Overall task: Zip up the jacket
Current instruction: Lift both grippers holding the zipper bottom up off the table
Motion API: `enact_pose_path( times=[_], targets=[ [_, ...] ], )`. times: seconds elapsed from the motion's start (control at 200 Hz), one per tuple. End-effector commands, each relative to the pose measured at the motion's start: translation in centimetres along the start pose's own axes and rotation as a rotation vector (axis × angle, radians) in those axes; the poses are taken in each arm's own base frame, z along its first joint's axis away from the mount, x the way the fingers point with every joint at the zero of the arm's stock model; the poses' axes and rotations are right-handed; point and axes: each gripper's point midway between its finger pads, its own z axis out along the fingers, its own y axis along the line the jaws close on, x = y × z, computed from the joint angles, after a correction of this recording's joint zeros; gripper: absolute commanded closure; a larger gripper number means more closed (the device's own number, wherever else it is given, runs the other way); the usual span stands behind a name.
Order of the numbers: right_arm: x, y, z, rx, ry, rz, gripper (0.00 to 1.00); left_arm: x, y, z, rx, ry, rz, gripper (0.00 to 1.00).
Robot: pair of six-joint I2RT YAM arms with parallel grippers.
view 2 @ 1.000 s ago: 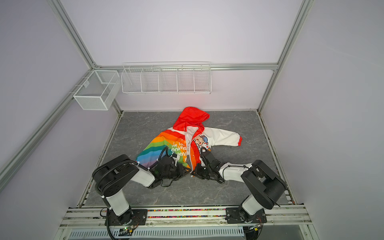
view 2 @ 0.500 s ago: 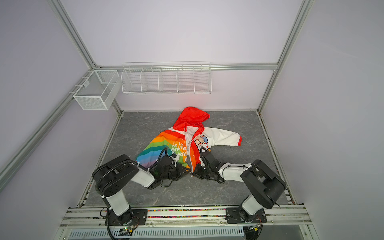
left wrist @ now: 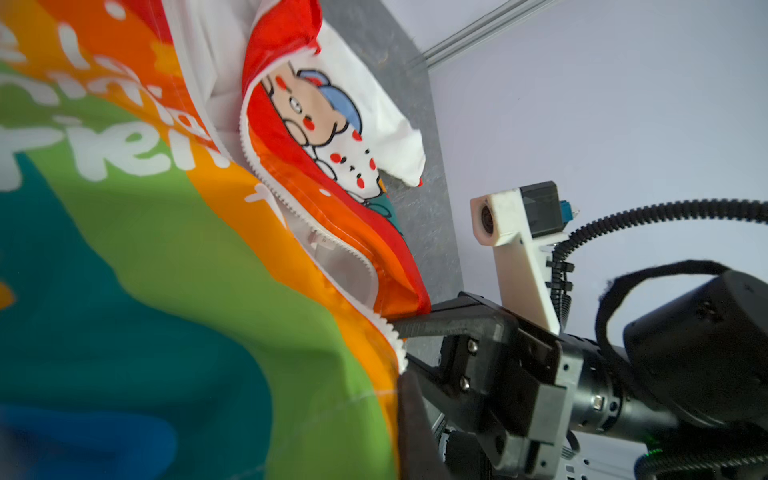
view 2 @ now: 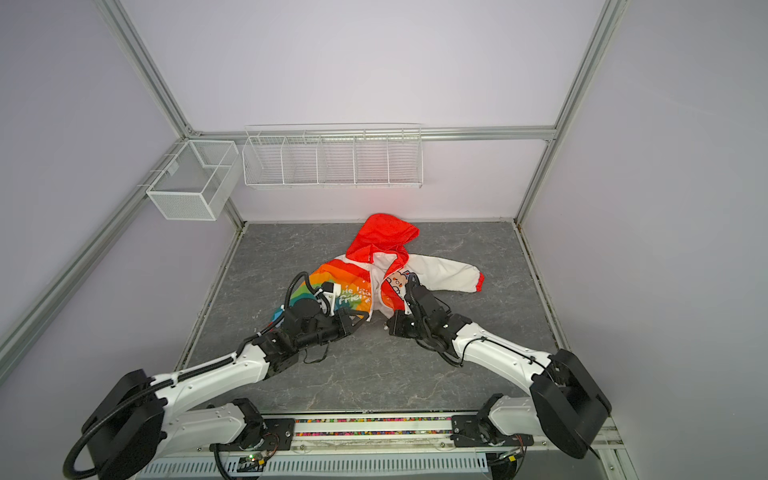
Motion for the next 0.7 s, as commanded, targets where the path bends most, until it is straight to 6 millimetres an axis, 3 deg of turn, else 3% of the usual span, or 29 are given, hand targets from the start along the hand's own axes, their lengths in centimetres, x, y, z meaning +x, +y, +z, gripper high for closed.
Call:
enact_pose_path(
  times=[0.0, 0.135, 0.23, 0.32, 0.48, 0.67, 0.695],
  targets=[
    [-2.8, 1.3, -2.2, -0.001, -0.145, -0.172, 0.94, -0.6, 2.2, -1.5, -0.140, -0.014, 0.088, 1.00],
    [-5.9, 3.4, -5.3, -0.059, -0.348, -0.285, 0.94, -2.6, 0.8, -3.0, -0.155, -0.075, 0.157, 1.00],
    [-7.2, 4.3, -6.6, -0.048, -0.401, -0.359, 0.94, -3.9, -0.4, -4.0, -0.153, -0.125, 0.237, 1.00],
    [-7.7, 5.4, -6.9, -0.064, -0.401, -0.435, 0.94, -4.8, -1.8, -4.9, -0.129, -0.159, 0.350, 1.00],
    [-8.0, 6.4, -7.0, -0.087, -0.393, -0.473, 0.94, -6.1, -2.5, -6.1, -0.206, -0.172, 0.489, 1.00],
    [-8.5, 5.7, -6.8, -0.025, -0.334, -0.406, 0.94, -7.0, -3.7, -6.9, -0.180, -0.215, 0.474, 1.00],
    [-9.1, 6.5, -7.4, -0.031, -0.343, -0.402, 0.94, -7.3, -3.8, -7.1, -0.178, -0.236, 0.458, 1.00]
  ],
)
